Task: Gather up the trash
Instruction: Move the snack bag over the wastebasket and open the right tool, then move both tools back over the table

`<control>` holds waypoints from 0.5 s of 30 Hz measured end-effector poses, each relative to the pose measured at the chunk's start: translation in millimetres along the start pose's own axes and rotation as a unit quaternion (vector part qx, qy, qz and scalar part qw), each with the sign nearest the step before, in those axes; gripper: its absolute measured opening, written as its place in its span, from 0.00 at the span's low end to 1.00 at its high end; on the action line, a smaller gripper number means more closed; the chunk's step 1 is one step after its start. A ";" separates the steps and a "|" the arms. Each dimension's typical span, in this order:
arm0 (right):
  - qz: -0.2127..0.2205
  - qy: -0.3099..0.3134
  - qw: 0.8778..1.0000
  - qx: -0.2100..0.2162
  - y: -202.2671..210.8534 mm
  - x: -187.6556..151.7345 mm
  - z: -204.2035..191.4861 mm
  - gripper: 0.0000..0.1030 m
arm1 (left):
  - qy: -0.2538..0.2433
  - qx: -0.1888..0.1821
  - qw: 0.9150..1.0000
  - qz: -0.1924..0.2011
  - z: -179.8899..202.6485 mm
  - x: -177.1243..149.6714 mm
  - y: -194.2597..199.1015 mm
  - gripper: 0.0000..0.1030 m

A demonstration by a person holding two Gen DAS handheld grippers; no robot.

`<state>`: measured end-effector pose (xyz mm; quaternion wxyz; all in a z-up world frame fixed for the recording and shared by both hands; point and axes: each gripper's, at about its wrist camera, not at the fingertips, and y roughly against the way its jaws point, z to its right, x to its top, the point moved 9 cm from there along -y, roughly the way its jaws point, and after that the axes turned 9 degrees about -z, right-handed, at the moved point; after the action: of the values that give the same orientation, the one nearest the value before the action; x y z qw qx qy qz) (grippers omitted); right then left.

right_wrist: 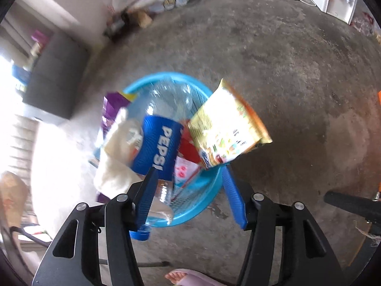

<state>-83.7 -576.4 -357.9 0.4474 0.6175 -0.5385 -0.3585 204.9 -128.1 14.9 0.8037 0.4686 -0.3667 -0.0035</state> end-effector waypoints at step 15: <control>0.089 0.181 0.965 0.168 157.1 -47.6 -126.2 0.54 | 0.046 0.086 0.994 0.039 -75.6 -51.8 88.6 0.73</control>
<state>-28.9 -511.6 -169.0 0.4571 0.6884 -0.5535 -0.1038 181.9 -3.6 29.4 0.7761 0.5210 -0.3459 0.0810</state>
